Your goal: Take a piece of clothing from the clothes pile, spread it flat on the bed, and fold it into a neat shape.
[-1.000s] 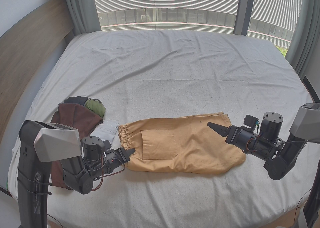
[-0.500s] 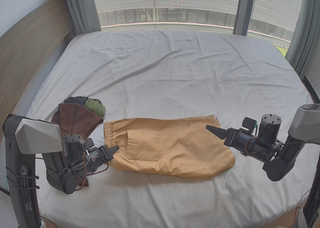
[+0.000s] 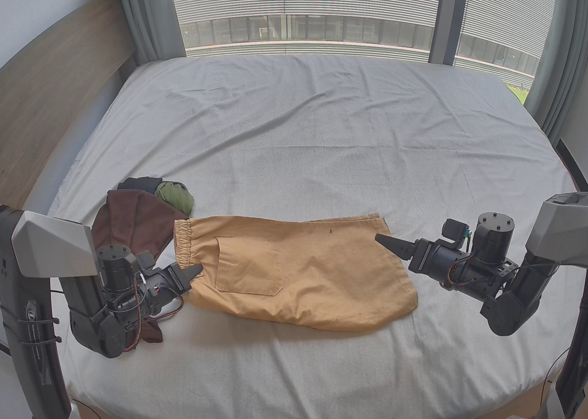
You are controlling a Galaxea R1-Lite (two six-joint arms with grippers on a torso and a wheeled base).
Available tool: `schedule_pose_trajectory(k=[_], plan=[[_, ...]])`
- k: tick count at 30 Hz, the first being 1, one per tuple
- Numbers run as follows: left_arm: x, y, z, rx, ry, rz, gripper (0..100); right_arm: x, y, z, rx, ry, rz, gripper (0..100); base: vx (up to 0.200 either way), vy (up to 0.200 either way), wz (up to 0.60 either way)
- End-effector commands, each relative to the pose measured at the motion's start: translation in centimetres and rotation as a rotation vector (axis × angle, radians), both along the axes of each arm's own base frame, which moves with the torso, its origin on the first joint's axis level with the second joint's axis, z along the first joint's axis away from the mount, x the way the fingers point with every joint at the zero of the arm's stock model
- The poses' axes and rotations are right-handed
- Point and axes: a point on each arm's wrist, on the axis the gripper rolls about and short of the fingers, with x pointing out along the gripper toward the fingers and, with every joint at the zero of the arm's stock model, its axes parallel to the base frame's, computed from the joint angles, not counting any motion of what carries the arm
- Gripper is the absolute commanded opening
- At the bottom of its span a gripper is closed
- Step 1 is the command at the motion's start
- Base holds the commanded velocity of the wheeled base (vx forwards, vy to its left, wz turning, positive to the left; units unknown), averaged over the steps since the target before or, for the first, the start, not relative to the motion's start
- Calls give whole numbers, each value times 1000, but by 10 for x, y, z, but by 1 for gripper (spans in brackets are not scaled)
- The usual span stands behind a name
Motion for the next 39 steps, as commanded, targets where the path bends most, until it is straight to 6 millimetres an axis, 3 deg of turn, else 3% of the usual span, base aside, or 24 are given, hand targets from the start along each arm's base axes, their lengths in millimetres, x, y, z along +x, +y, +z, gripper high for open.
schedule_pose_trajectory(k=[1, 6, 23, 39], plan=[[2, -4, 3, -3, -18, -13, 0, 0, 0, -1, 4, -11, 1, 100, 0, 0, 0], [3, -18, 11, -10, -50, -52, 0, 1, 0, -2, 8, -22, 1, 100, 0, 0, 0], [19, -99, 30, -29, -150, -213, 0, 5, -5, 4, 15, -49, -19, 100, 0, 0, 0], [30, -145, 42, -56, -185, -285, 0, 16, -20, 8, 23, -73, -73, 100, 0, 0, 0]])
